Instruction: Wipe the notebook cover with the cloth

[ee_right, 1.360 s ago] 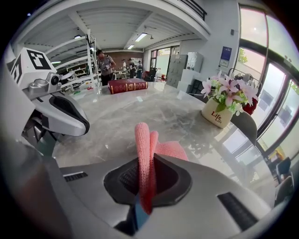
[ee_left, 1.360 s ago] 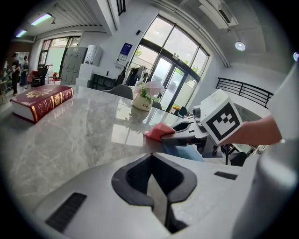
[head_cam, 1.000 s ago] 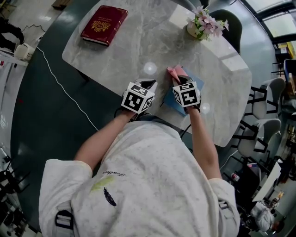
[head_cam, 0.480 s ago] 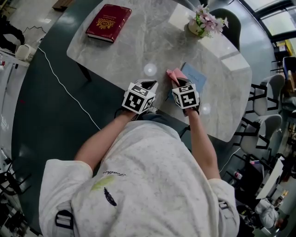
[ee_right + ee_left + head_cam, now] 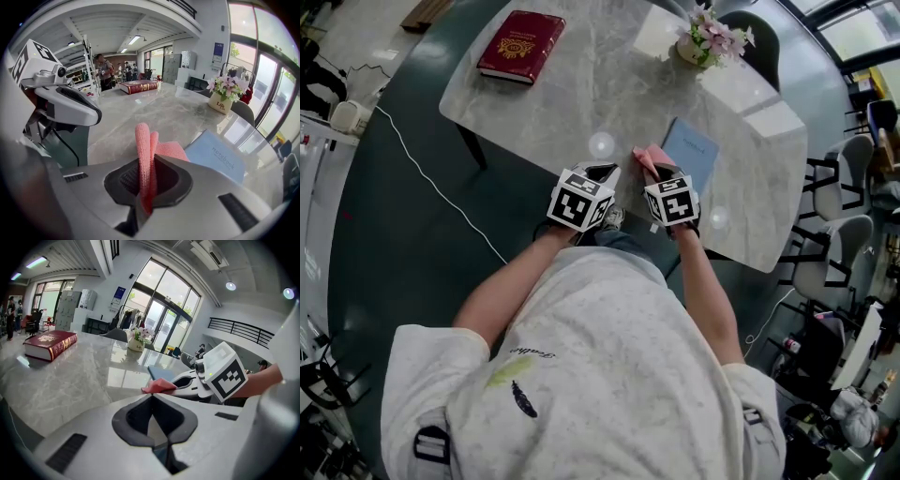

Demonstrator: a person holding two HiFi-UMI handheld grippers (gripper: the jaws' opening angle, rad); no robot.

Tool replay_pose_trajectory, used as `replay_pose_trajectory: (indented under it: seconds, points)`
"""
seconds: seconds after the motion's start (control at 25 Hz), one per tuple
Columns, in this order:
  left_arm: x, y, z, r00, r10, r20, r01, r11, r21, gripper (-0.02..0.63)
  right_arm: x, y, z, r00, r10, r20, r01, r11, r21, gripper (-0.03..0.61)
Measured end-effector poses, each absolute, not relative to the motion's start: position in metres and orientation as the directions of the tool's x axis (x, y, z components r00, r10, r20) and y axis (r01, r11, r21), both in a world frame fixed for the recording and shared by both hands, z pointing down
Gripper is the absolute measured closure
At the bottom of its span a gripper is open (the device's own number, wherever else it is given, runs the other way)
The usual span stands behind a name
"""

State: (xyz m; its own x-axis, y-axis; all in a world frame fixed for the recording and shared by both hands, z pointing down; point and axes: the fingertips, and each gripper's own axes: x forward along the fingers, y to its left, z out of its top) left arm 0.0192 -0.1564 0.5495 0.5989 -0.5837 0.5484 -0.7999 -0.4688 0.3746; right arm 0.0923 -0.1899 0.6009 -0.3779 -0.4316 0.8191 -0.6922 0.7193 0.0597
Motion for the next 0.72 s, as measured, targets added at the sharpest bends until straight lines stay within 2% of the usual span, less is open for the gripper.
replay_pose_trajectory:
  seconds: [0.52,0.72]
  points:
    - [0.018,-0.119,0.543,0.647,-0.558,0.52,-0.762,-0.5,0.411,0.607,0.087,-0.137,0.599,-0.339,-0.436,0.834,-0.726,0.685,0.063,0.563]
    - [0.028,-0.115,0.531,0.666,-0.56,0.494,-0.746,-0.515,0.422,0.607,0.093,-0.127,0.583,-0.346,-0.48,0.806,-0.754,0.653,0.066,0.563]
